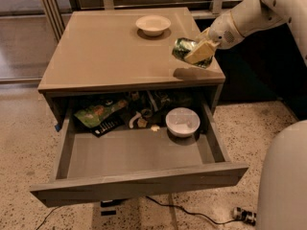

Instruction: Place green can into top drawer

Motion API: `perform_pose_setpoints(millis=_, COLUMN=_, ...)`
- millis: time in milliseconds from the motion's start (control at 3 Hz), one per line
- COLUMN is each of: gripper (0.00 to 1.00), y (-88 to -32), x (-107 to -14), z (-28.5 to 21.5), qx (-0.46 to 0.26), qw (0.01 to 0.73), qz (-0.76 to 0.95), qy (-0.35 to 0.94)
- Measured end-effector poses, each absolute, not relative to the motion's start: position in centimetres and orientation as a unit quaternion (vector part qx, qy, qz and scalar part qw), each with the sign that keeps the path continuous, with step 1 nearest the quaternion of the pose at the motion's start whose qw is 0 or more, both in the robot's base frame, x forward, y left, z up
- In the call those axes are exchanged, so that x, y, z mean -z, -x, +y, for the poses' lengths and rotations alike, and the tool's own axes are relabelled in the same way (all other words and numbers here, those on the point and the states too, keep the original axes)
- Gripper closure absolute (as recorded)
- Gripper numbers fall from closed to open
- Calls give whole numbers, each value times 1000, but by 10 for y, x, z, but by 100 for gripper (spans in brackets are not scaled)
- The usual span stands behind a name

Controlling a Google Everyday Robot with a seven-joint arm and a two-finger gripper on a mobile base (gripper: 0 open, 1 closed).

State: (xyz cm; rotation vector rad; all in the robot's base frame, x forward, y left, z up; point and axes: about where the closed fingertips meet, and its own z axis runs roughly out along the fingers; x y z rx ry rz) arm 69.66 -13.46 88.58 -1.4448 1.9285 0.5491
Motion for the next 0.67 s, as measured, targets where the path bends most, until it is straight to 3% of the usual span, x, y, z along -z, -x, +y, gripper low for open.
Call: perform_pose_setpoints(millis=667, gripper=100, y=-677, x=-881, z=-124, qx=-213, qw=318, qz=727, qy=570)
